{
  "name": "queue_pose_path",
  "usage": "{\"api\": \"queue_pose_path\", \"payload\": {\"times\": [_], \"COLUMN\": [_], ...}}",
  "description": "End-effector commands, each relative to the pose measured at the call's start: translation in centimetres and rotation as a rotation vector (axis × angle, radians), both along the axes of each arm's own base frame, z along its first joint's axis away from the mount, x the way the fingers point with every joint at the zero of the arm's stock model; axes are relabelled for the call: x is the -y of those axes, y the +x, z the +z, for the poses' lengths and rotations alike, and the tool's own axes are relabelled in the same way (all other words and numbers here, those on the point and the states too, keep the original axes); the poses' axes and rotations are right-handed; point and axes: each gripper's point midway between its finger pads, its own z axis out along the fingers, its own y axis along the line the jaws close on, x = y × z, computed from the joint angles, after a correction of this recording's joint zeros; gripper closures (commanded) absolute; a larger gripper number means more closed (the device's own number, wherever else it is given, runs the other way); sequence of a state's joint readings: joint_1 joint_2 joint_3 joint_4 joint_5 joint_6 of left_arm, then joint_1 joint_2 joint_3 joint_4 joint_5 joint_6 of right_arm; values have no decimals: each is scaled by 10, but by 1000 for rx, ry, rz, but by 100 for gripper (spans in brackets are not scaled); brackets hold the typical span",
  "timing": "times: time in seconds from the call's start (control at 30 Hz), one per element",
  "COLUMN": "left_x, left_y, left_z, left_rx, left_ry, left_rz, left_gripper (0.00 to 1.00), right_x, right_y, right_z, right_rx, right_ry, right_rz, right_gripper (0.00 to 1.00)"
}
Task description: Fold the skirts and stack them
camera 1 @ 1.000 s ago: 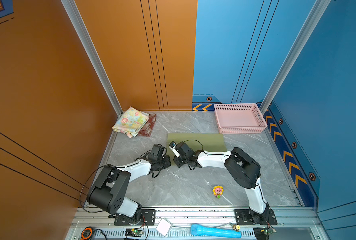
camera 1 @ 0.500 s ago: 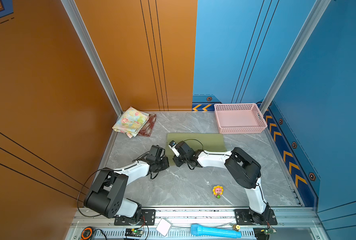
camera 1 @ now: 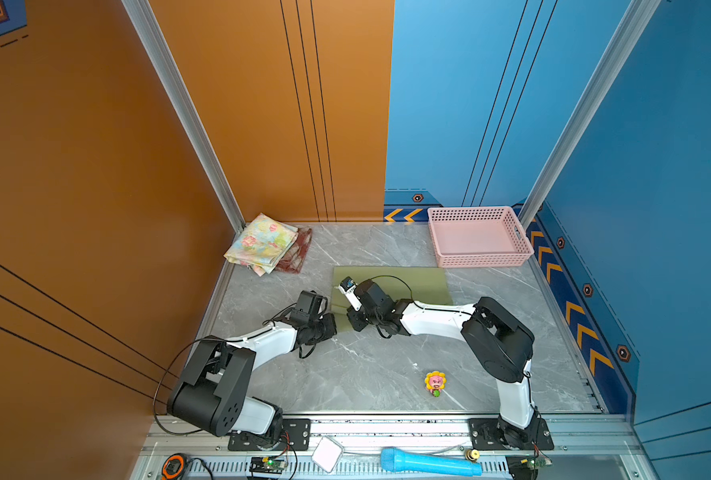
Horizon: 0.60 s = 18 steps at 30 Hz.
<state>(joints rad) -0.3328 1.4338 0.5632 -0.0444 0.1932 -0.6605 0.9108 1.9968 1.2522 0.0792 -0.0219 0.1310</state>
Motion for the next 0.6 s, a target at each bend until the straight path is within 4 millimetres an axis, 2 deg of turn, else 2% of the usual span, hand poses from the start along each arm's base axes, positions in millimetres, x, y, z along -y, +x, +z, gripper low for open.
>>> {"api": "queue_pose_path", "payload": {"times": [0.0, 0.33, 0.47, 0.5, 0.57], "left_x": [-11, -4, 0, 1, 2], "left_y": [-21, -20, -19, -18, -18], "left_z": [-15, 5, 14, 15, 15], "left_rx": [-87, -56, -41, -37, -39], "left_ry": [23, -54, -88, -95, -92], "left_rz": [23, 43, 53, 52, 51], "left_gripper": [100, 99, 86, 80, 76], "right_x": [2, 4, 4, 3, 3], "right_y": [-1, 2, 3, 3, 3], "right_z": [16, 15, 15, 15, 15], "right_rx": [6, -9, -12, -12, -13], "right_ry": [41, 55, 61, 62, 65], "right_rz": [-10, -23, -27, -27, -29], "right_gripper": [100, 100, 100, 100, 100]}}
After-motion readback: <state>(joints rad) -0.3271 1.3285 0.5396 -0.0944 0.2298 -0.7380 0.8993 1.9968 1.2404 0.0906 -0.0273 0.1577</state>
